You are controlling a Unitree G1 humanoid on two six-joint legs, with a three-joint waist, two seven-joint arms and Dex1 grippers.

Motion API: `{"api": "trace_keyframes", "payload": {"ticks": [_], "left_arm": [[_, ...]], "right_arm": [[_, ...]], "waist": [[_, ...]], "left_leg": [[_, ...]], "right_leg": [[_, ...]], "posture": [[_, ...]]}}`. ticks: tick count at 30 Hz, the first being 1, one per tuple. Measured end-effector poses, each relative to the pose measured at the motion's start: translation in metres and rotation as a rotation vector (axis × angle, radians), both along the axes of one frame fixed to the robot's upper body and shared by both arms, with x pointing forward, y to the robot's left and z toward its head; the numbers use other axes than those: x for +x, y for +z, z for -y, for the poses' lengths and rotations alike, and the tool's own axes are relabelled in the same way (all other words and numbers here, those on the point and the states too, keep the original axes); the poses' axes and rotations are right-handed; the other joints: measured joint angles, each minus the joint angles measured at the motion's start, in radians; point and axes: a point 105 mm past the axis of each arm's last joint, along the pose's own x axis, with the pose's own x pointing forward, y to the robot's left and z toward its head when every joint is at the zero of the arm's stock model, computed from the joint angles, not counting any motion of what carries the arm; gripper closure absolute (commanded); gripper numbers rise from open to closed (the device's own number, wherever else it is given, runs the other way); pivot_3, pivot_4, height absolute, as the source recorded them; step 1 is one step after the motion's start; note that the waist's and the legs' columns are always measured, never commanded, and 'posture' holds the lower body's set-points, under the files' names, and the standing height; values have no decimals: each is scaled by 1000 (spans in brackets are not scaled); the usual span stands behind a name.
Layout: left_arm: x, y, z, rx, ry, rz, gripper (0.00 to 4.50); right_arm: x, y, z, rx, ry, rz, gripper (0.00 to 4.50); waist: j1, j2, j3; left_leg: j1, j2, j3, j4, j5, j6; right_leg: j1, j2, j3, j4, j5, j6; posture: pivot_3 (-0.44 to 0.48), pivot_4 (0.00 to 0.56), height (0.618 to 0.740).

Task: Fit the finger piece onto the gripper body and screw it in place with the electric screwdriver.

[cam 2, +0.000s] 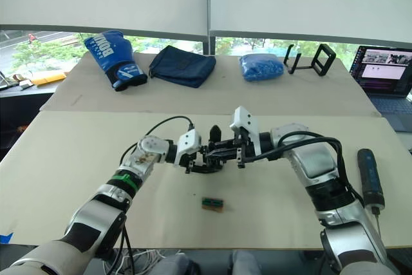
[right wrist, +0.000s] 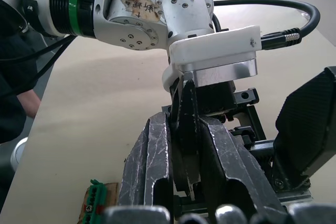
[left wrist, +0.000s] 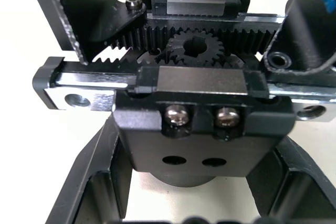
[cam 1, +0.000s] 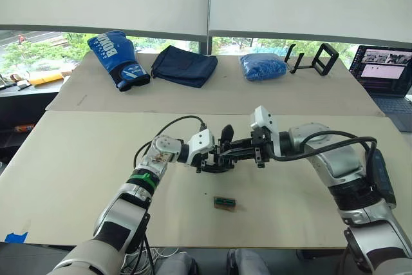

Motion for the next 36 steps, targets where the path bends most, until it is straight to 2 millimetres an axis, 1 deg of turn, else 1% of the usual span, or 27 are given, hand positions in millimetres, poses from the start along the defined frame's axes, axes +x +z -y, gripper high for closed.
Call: {"api": "trace_keyframes", "payload": {"ticks": [1, 3, 4, 5, 6, 10, 12, 14, 16, 21, 23, 25, 27, 29, 30, 32, 34, 35, 36], "left_arm": [[0, 0, 0, -3, -1, 0, 2165], [-1, 1, 3, -12, -5, -1, 2165], [-1, 3, 4, -22, -12, -1, 2165], [-1, 4, 5, -26, -16, 0, 2165], [-2, 6, 6, -29, -24, 1, 2165], [-3, 7, 8, -28, -41, 0, 2165], [-3, 7, 8, -27, -42, -1, 2165], [-2, 7, 8, -24, -40, -3, 2165], [-1, 7, 7, -21, -38, -3, 2165], [-1, 6, 9, -24, -41, -3, 2165], [-2, 6, 10, -26, -44, -3, 2165], [-2, 6, 11, -27, -46, -4, 2165], [-2, 6, 11, -27, -43, -4, 1079], [0, 5, 7, -15, -31, -7, 259], [1, 4, 4, -4, -24, -7, 24], [3, 2, -3, 16, -8, -8, 0], [4, 0, -12, 27, 11, -17, 0], [4, 0, -18, 30, 15, -18, 0], [2, 0, -27, 39, 15, -18, 0]], "right_arm": [[1, 1, 0, 13, -8, -8, 3171], [4, 2, 5, 17, -35, -32, 2476], [3, 4, 8, 10, -36, -28, 2140], [3, 6, 10, 5, -33, -20, 1671], [1, 10, 11, -3, -22, -7, 1507], [-1, 26, 14, -35, -14, 53, 1473], [-5, 30, 19, -61, -6, 69, 1473], [-12, 27, 22, -62, 3, 54, 1473], [-17, 19, 23, -61, -1, 12, 1473], [-19, 14, 24, -68, -25, -7, 1473], [-17, 11, 31, -98, -66, -1, 1473], [-14, 11, 45, -131, -112, 8, 1473], [-16, 13, 62, -162, -149, 11, 1473], [-19, 17, 77, -192, -177, 16, 1473], [-22, 21, 85, -211, -189, 24, 1473], [-27, 30, 93, -230, -206, 36, 907], [-32, 34, 102, -258, -244, 21, 250], [-33, 34, 109, -281, -282, 6, 28], [-35, 33, 119, -312, -333, -26, 28]], "waist": [[0, 0, 0], [4, 0, 1], [7, 0, 1], [10, 0, 1], [11, 0, 1], [14, 0, 2], [15, 0, 2], [16, 0, 2], [15, 0, 3], [16, 0, 3], [18, -1, 3], [21, -1, 3], [23, -1, 3], [23, -1, 3], [23, -1, 3], [19, -1, 3], [18, -1, 3], [17, -1, 3], [17, -1, 3]], "left_leg": [[-1, 0, 0, 0, 0, 0], [-5, 0, 0, 0, 0, 0], [-10, -1, 0, 1, 0, 0], [-16, -1, 0, 2, 1, 0], [-18, -1, 0, 3, 1, -1], [-21, -2, 0, 4, 3, -2], [-21, -2, 0, 5, 3, -1], [-20, -2, 0, 5, 3, -1], [-20, -2, 0, 6, 3, -1], [-20, -2, 0, 7, 3, -1], [-20, -2, 0, 8, 3, 0], [-21, -2, 0, 8, 2, 0], [-21, -2, 0, 8, 2, 0], [-20, -2, 0, 8, 2, 0], [-20, -2, 0, 9, 2, 0], [-20, -1, 0, 9, 3, 0], [-19, 0, 0, 9, 2, 0], [-19, 0, 0, 9, 2, 0], [-19, 0, 0, 9, 2, -1]], "right_leg": [[-1, 0, 0, 0, 0, 0], [-5, 0, 0, 0, 0, 0], [-10, 0, 0, 0, 1, 0], [-15, 0, 0, 1, 1, 0], [-18, 0, -1, 2, 1, 0], [-19, 1, -3, 2, 1, 0], [-17, 1, -4, -1, 1, 0], [-15, 1, -5, -2, 2, 1], [-15, 1, -5, -2, 2, 1], [-14, 1, -5, -1, 2, 1], [-14, 1, -5, -1, 2, 2], [-14, 1, -5, -1, 2, 2], [-14, 2, -5, -2, 2, 2], [-14, 2, -5, -2, 2, 3], [-14, 2, -5, -1, 2, 3], [-13, 3, -5, -1, 2, 2], [-13, 3, -5, -1, 2, 3], [-13, 3, -5, -1, 2, 2], [-13, 2, -5, -1, 2, 2]], "posture": [[0, 150, 740], [0, 150, 740], [0, 150, 740], [0, 150, 740], [0, 150, 740], [0, 150, 740], [0, 150, 740], [0, 150, 740], [0, 150, 740], [0, 150, 740], [0, 150, 740], [0, 150, 740], [0, 150, 740], [0, 150, 740], [0, 150, 740], [0, 150, 740], [0, 150, 740], [0, 150, 740], [0, 150, 740]]}}
